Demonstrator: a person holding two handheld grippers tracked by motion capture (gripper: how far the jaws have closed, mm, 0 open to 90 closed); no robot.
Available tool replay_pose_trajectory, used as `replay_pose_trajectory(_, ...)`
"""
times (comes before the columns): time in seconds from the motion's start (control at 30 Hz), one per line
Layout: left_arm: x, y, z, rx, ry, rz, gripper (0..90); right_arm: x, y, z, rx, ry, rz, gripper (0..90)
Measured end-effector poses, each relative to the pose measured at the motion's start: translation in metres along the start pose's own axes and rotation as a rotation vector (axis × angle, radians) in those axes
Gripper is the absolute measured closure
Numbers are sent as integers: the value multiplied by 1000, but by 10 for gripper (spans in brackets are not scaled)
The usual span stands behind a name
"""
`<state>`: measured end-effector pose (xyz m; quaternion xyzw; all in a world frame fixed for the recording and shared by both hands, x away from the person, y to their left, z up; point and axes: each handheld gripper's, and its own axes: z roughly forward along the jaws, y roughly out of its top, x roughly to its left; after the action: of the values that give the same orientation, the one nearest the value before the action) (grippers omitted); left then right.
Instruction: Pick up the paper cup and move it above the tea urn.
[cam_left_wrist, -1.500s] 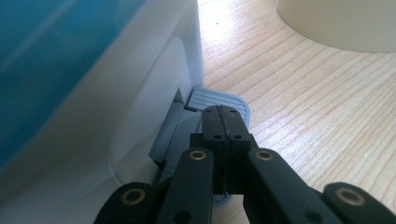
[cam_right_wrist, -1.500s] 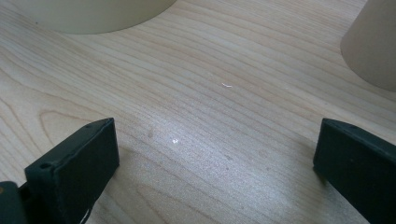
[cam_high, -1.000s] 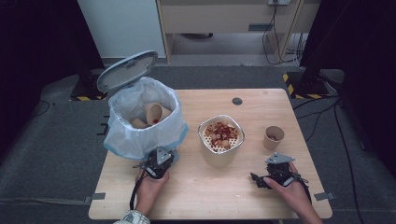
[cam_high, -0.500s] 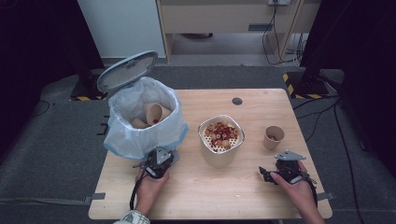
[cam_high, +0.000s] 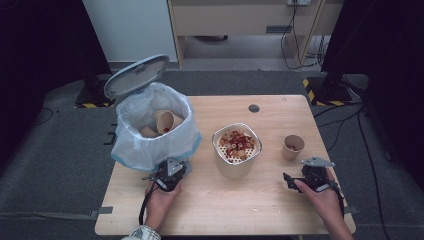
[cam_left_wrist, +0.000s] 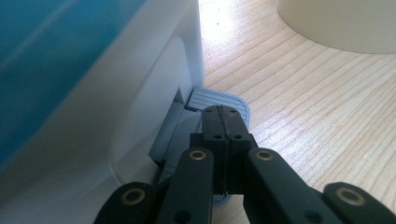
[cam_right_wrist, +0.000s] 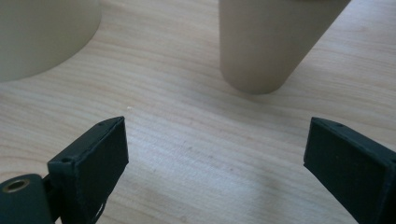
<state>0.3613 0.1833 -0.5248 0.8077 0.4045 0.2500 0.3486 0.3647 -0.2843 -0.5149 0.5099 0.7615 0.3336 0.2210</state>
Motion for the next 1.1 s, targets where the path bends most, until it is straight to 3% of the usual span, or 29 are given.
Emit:
replay_pose_trajectory(0.53, 0, 0, 0, 3, 3, 4, 895, -23, 35, 8, 1, 1, 4, 56)
replay_pose_trajectory(0.77, 0, 0, 0, 1, 1, 3, 895, -30, 42, 23, -46, 11, 10, 55)
replay_pose_trajectory(1.03, 0, 0, 0, 0, 2, 4, 895, -31, 44, 39, -50, -11, 12, 75)
replay_pose_trajectory(1.1, 0, 0, 0, 0, 2, 6, 895, -32, 45, 42, -56, -13, 34, 82)
